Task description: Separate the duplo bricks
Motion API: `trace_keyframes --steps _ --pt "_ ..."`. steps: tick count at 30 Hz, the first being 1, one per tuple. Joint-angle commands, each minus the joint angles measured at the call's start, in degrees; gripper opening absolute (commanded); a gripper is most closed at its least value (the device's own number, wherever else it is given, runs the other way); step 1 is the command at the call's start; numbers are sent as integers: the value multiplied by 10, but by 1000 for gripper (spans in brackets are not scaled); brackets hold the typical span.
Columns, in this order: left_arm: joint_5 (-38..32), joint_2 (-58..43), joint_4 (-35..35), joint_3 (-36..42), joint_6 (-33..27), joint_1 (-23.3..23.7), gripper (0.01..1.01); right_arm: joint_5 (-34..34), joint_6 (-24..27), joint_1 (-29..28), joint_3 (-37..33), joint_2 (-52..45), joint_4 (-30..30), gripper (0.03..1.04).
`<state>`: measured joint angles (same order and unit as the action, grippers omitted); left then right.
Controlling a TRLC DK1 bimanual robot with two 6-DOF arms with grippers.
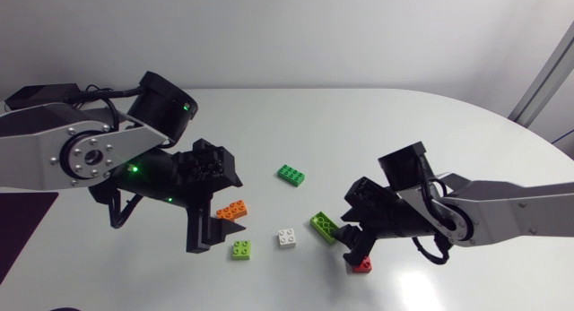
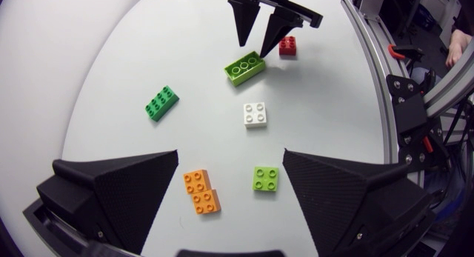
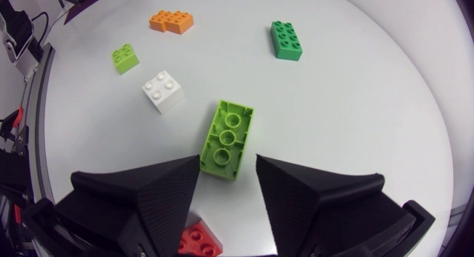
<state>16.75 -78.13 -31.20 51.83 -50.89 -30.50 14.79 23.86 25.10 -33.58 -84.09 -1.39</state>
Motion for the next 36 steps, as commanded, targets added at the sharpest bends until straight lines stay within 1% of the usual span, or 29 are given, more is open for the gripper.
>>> trace_keyframes --steps 1,3,8,16,20,22,24,26,32,36 --pt "7 -13 3 2 15 -7 989 2 8 -6 -7 5 -12 893" --pt "7 -16 3 2 15 -9 989 2 8 -6 -4 4 -12 923" --pt "7 -19 3 7 19 -15 989 2 1 -1 -8 4 -21 923" --pt "7 -20 3 5 21 -18 989 -28 -28 42 -10 -25 -14 921" --pt "7 -23 3 5 22 -18 989 -52 -39 57 -18 -57 -1 874" --pt "7 -23 4 5 23 -19 989 -63 -43 58 -25 -70 2 867" --pt "7 -23 4 5 24 -21 989 -67 -48 58 -30 -76 5 797" --pt "7 -25 4 4 24 -21 989 -71 -54 58 -32 -78 9 702" --pt "7 -27 4 3 24 -21 989 -75 -54 53 -31 -76 14 282" --pt "7 -34 6 3 23 -22 989 -71 -47 48 -25 -68 11 264"
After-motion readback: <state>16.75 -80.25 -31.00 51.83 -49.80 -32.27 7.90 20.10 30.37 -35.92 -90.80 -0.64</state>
